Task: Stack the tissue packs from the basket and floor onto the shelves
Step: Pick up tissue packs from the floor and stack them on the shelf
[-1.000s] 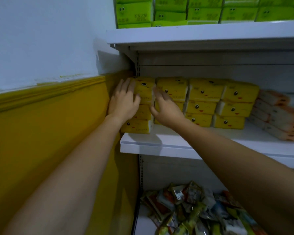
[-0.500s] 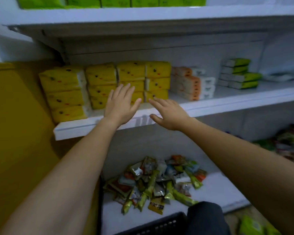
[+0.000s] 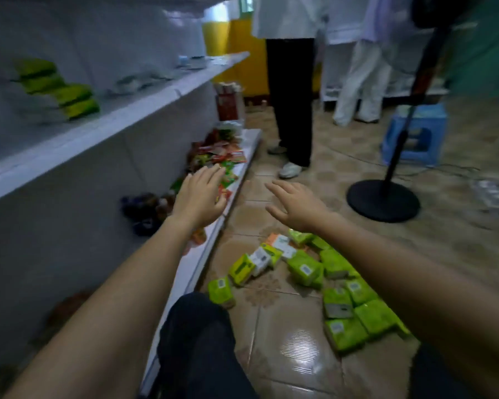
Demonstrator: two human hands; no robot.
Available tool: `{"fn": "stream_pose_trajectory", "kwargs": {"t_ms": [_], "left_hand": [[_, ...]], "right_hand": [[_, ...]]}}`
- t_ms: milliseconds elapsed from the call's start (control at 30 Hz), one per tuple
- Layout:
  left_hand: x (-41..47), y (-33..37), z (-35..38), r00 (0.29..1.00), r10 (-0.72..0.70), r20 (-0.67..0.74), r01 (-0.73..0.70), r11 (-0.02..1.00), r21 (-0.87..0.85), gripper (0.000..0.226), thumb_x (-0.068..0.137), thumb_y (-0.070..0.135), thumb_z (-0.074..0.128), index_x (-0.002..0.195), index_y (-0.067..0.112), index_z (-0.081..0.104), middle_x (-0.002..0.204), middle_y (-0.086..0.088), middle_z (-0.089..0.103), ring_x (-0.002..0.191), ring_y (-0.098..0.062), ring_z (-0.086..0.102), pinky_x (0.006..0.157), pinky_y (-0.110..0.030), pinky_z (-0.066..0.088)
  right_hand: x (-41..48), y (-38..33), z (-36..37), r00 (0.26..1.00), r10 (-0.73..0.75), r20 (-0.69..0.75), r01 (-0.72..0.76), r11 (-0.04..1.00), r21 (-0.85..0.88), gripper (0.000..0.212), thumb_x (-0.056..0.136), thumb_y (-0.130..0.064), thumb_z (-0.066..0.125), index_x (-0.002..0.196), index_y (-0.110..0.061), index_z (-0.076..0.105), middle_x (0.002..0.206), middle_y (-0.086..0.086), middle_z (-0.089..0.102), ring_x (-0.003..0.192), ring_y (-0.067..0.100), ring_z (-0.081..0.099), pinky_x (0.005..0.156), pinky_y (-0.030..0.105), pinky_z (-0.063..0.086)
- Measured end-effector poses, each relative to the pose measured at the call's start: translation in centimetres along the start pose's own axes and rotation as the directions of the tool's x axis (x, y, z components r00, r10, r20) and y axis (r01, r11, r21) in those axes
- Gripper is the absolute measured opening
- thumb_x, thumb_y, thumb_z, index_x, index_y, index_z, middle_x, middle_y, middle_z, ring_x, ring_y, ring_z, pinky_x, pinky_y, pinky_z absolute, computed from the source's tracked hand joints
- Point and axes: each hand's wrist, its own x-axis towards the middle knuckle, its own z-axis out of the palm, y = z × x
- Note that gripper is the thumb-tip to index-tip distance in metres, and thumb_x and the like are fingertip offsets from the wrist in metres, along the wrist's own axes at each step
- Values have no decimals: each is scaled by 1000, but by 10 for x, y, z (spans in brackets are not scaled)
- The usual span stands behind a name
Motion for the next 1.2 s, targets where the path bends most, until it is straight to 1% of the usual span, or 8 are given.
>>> {"fn": "stream_pose_trajectory", "kwargs": {"t_ms": [133, 233, 433, 633, 833, 1000, 1067, 1200], "left_hand": [[56, 99, 59, 952, 301, 57, -294, 950, -106, 69, 83, 42, 27, 143, 8, 35, 149, -9, 34, 138, -26, 31, 110, -37, 24], [79, 170, 114, 871, 480, 105, -452, 866, -215, 79, 72, 46, 23, 132, 0, 49, 137, -19, 50, 126, -35, 47, 103, -44, 36], [95, 279, 219, 758, 620, 200, -534, 767, -355, 73, 78, 43, 28, 141, 8, 38, 147, -10, 39, 134, -29, 37, 106, -42, 30], [129, 354, 371, 661, 626, 415, -520, 780, -349, 59, 95, 41, 35, 148, 19, 20, 156, 0, 18, 143, -18, 18, 115, -37, 19], [145, 450, 512, 590, 658, 468, -422, 745, -516, 71, 84, 48, 26, 145, 12, 30, 148, -11, 34, 136, -27, 32, 111, -38, 27], [141, 511, 585, 617, 499, 609, -105, 819, -565, 60, 95, 32, 43, 149, 24, 17, 138, -19, 34, 128, -34, 37, 100, -41, 34], [141, 524, 604, 603, 435, 668, 26, 827, -562, 61, 96, 32, 42, 149, 29, 13, 133, -22, 35, 124, -38, 40, 99, -43, 36], [138, 533, 627, 587, 352, 730, 222, 796, -563, 61, 96, 26, 42, 149, 23, 13, 134, -26, 34, 124, -40, 40, 102, -42, 34]], "right_hand": [[-64, 102, 7, 950, 311, 6, -311, 950, -26, 59, 96, -40, 41, 147, -17, 23, 152, 7, 28, 134, 27, 34, 109, 36, 27], [-118, 167, 22, 860, 508, 37, -508, 861, -10, 57, 95, -36, 45, 145, -13, 28, 151, 9, 30, 135, 27, 33, 109, 38, 27], [-197, 274, 65, 667, 713, 214, -714, 695, -90, 58, 95, -37, 44, 145, -15, 25, 150, 7, 30, 136, 26, 31, 110, 37, 27], [-220, 390, 147, 543, 802, 248, -818, 572, -58, 53, 96, -38, 41, 143, -15, 30, 145, 9, 39, 132, 27, 36, 104, 32, 27], [-234, 497, 286, 460, 823, 334, -883, 464, 73, 55, 95, -33, 46, 143, -13, 31, 144, 13, 39, 133, 28, 34, 109, 38, 28], [-225, 551, 363, 430, 819, 380, -903, 378, 207, 62, 89, -40, 49, 143, -13, 32, 142, 14, 40, 131, 30, 37, 107, 42, 32], [-217, 565, 384, 394, 828, 399, -908, 283, 308, 74, 82, -47, 49, 144, -12, 28, 144, 13, 37, 132, 28, 35, 108, 41, 32], [-204, 570, 413, 266, 870, 415, -867, 28, 497, 68, 90, -27, 54, 146, -7, 20, 144, 17, 35, 132, 31, 36, 109, 43, 31]]}}
